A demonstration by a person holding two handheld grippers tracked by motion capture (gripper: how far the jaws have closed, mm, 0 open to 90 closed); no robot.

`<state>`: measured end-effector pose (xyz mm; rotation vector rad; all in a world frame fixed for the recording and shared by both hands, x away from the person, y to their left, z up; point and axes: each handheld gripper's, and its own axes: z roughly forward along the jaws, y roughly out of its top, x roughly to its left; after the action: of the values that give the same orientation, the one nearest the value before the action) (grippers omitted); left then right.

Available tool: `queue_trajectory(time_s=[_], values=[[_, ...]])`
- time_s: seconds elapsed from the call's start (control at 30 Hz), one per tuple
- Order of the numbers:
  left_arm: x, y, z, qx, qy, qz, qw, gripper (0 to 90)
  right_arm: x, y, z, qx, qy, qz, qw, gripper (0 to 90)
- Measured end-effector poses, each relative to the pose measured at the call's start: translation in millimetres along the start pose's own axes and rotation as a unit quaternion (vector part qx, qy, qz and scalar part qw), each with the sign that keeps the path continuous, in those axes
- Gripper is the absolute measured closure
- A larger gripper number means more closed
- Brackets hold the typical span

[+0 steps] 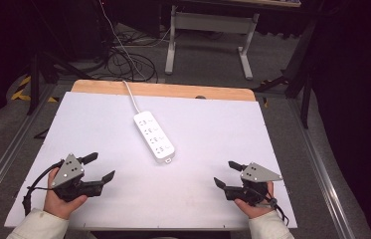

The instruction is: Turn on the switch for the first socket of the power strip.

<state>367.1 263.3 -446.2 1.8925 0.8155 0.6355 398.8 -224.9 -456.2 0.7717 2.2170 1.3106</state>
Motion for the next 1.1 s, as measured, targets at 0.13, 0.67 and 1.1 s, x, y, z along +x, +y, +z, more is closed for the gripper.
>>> queue_trajectory(time_s=[0.13, 0.67, 1.1], values=[[0.0, 1.6, -0.9, -0.002, 0.001, -0.001, 1.0000, 20.5, -0.8, -1.0, -1.3, 0.000, -0.003, 0.003, 1.0000, 25.9], [1.9, 6.0, -2.8, 0.014, 0.025, 0.004, 0.9996, 23.2, -0.1, -2.2, -1.0, 0.004, -0.001, 0.004, 1.0000, 25.8], [12.2, 30.8, 1.6, 0.040, -0.024, 0.002, 0.9989, 36.9, 0.0, -3.3, -0.5, 0.008, -0.001, 0.004, 1.0000, 25.2]])
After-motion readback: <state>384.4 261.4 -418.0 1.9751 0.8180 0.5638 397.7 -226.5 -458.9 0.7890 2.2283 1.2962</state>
